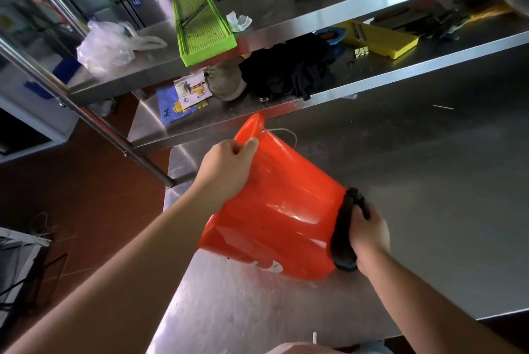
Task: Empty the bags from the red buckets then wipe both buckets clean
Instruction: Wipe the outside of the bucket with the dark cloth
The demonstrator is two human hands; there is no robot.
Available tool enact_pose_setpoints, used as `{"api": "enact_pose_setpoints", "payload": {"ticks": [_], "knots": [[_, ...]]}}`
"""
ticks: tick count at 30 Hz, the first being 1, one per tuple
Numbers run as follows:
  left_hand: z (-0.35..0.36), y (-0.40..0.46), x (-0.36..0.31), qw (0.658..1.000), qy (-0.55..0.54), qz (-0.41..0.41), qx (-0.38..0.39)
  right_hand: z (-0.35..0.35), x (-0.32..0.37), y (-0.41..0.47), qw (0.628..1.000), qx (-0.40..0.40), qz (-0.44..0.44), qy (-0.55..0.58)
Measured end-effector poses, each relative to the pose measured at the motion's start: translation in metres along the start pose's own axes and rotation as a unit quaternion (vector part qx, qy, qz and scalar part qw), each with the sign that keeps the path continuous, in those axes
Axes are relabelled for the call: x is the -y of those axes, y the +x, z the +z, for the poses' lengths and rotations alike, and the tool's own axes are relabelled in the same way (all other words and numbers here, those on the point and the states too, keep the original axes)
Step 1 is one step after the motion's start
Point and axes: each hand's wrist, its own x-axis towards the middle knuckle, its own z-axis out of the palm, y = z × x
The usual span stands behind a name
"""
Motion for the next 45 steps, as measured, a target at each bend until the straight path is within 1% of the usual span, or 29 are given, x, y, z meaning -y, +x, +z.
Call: {"api": "enact_pose_setpoints", "payload": {"ticks": [2,4,6,8,11,13,15,17,19,21,22,25,27,29,33,36,40,42,45], "knots": [[-0.005,0.002,0.000,0.999,-0.048,-0.011,0.017,-0.007,0.014,0.008,1.000,-0.001,-0.014,-0.009],[-0.008,-0.002,0.004,0.992,-0.110,-0.027,0.058,-0.013,0.025,0.018,1.000,-0.002,-0.020,-0.014],[-0.007,-0.011,0.009,0.985,-0.123,-0.048,0.110,-0.018,0.032,0.030,0.999,0.004,-0.026,-0.034],[-0.002,-0.017,0.012,0.982,-0.121,-0.046,0.139,-0.020,0.037,0.035,0.997,0.020,-0.039,-0.071],[0.007,-0.018,0.006,0.982,-0.127,-0.030,0.137,-0.011,0.054,0.024,0.990,0.021,-0.083,-0.110],[0.009,-0.016,-0.002,0.985,-0.117,-0.023,0.126,0.001,0.071,0.005,0.983,0.017,-0.142,-0.115],[0.012,-0.014,-0.008,0.984,-0.132,-0.020,0.121,0.016,0.093,-0.019,0.972,0.019,-0.213,-0.098],[0.014,-0.009,-0.012,0.982,-0.141,-0.023,0.126,0.035,0.118,-0.045,0.953,0.043,-0.294,-0.066],[0.015,-0.005,-0.016,0.972,-0.188,-0.035,0.139,0.055,0.144,-0.068,0.927,0.087,-0.363,-0.032],[0.015,-0.002,-0.017,0.954,-0.250,-0.053,0.156,0.070,0.159,-0.082,0.912,0.113,-0.394,-0.005],[0.014,0.000,-0.017,0.951,-0.257,-0.063,0.159,0.074,0.159,-0.084,0.908,0.113,-0.404,-0.012],[0.014,0.002,-0.011,0.956,-0.238,-0.082,0.149,0.069,0.142,-0.082,0.892,0.085,-0.438,-0.075],[0.015,0.003,-0.008,0.956,-0.232,-0.101,0.148,0.064,0.126,-0.074,0.881,0.067,-0.459,-0.095],[0.012,0.008,-0.005,0.958,-0.218,-0.128,0.136,0.058,0.107,-0.064,0.884,0.048,-0.454,-0.102],[0.000,0.015,0.009,0.959,-0.214,-0.154,0.105,0.039,0.057,-0.043,0.910,-0.020,-0.400,-0.103],[-0.004,0.014,0.016,0.952,-0.234,-0.168,0.103,0.025,0.028,-0.027,0.927,-0.046,-0.356,-0.109],[-0.005,0.010,0.011,0.941,-0.267,-0.184,0.095,0.015,0.018,-0.009,0.973,-0.042,-0.221,-0.059],[-0.005,0.006,0.005,0.940,-0.266,-0.191,0.099,0.013,0.021,-0.004,0.984,-0.033,-0.168,-0.042],[-0.005,0.002,-0.001,0.941,-0.225,-0.237,0.084,0.009,0.027,0.002,0.991,-0.019,-0.126,-0.048]]}}
